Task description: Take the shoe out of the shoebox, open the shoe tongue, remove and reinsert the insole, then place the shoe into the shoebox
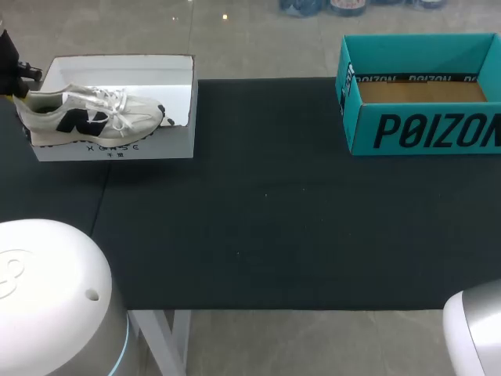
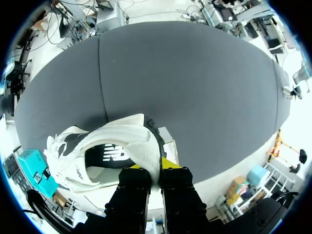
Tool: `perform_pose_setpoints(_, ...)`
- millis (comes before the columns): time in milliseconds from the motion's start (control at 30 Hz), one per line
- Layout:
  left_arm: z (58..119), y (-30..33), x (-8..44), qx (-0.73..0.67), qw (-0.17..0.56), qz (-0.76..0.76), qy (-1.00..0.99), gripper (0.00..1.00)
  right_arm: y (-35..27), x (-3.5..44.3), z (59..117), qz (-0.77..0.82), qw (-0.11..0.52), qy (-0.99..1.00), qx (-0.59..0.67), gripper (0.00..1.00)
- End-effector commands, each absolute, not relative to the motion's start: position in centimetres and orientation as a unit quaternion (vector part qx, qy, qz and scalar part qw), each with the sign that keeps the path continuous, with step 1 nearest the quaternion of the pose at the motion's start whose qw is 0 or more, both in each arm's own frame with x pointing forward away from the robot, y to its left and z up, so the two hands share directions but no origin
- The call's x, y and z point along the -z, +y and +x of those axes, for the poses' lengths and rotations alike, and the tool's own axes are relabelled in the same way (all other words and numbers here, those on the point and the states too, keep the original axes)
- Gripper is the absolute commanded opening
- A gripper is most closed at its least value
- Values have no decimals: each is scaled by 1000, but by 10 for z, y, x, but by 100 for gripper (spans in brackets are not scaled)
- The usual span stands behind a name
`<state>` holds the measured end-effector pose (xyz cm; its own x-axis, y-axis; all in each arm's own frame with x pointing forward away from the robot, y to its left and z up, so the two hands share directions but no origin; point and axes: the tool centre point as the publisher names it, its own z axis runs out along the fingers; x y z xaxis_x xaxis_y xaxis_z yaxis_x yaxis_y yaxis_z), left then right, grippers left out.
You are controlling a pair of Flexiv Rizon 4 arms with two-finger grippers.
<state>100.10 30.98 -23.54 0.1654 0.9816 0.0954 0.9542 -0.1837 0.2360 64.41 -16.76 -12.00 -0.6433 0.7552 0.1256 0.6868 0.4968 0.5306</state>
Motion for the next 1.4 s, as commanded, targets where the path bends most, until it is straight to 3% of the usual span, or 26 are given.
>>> perform_pose_setpoints(33,1003,311,225,-118,63,761,635,0,-168,118,647,418,58,864,-275,100)
perform_pose_setpoints(533,1042,326,156,-173,85,761,619,0,-168,118,647,418,58,864,-275,100)
perform_pose_setpoints(1200,1044,324,155,-172,77,754,629,0,-168,118,647,418,58,864,-275,100)
perform_pose_setpoints(1400,1093,337,171,-163,60,755,633,0,-168,118,647,418,58,864,-275,100)
